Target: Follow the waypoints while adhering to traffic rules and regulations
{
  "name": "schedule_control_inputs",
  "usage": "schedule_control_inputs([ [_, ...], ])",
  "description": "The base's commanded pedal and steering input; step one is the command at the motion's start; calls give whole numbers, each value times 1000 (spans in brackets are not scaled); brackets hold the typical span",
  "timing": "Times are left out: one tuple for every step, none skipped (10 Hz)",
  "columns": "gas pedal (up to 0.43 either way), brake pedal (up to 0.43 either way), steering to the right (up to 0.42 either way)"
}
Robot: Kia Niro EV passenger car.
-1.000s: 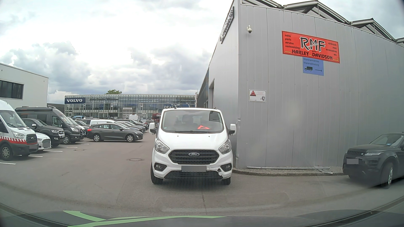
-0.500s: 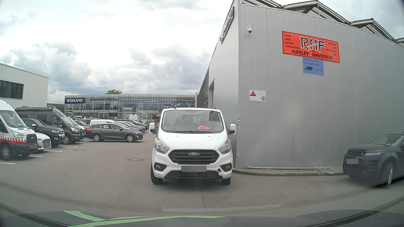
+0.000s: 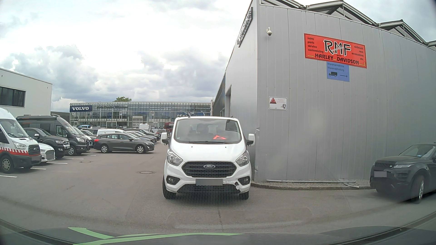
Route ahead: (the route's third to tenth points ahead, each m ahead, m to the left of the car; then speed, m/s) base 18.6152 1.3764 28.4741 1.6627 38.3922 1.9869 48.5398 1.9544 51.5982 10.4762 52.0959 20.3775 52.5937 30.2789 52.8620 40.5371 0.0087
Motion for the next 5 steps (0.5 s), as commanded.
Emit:
schedule_control_inputs([
  [0, 329, 5],
  [0, 335, 6],
  [0, 335, 6],
  [0, 335, 6],
  [0, 335, 6],
])
